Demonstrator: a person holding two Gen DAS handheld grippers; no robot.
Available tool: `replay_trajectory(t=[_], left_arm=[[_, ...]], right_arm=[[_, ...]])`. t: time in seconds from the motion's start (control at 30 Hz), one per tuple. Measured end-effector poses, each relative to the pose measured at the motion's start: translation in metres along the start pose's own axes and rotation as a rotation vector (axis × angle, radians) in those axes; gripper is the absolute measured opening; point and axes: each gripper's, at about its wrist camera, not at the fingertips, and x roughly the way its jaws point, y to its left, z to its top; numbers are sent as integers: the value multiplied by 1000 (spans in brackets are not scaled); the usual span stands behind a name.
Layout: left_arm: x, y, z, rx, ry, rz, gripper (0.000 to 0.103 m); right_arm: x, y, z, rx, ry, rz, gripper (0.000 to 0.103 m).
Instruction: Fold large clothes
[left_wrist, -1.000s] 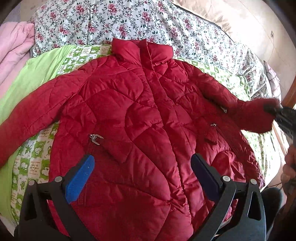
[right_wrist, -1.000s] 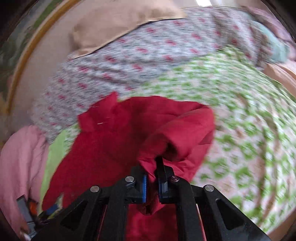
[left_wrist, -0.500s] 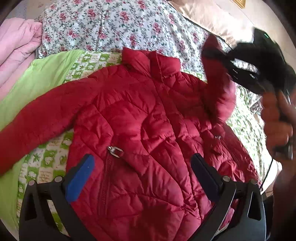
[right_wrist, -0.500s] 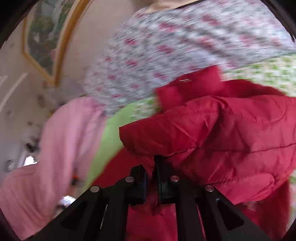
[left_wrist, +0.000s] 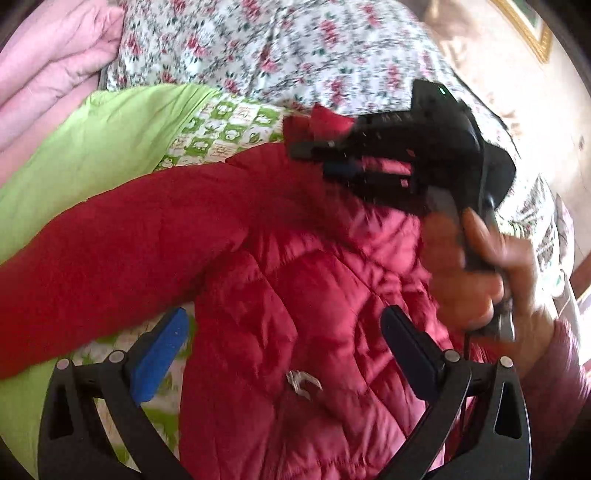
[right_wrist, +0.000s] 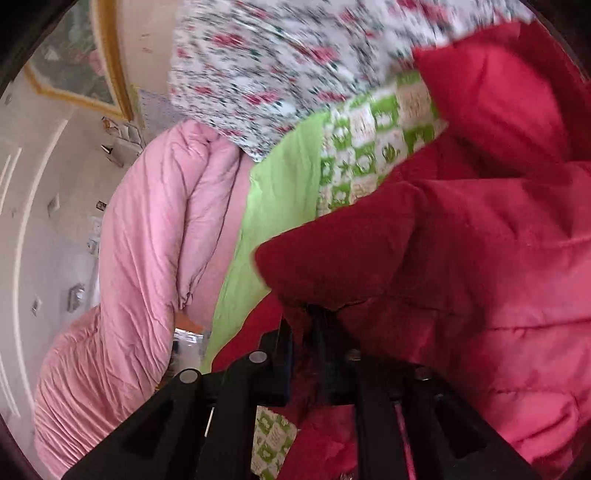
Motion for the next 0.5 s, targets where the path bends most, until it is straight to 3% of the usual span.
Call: replay_trajectory(t=[0.07,0.17,0.27,0.5], left_arm=[[18,4,10,-10,13,10,103],[47,3,22,-15,39,23,103],[76,-1,31,-30,78,21,103],[120,-20,55,-75,92,-23,103]], right_arm=[[6,-12,2,31,18,51,26],[5,-24,4,68,0,113,61],[-13,-25,5,51,-37,136,63],[-91,-32,-16,-17,-149,36,63]])
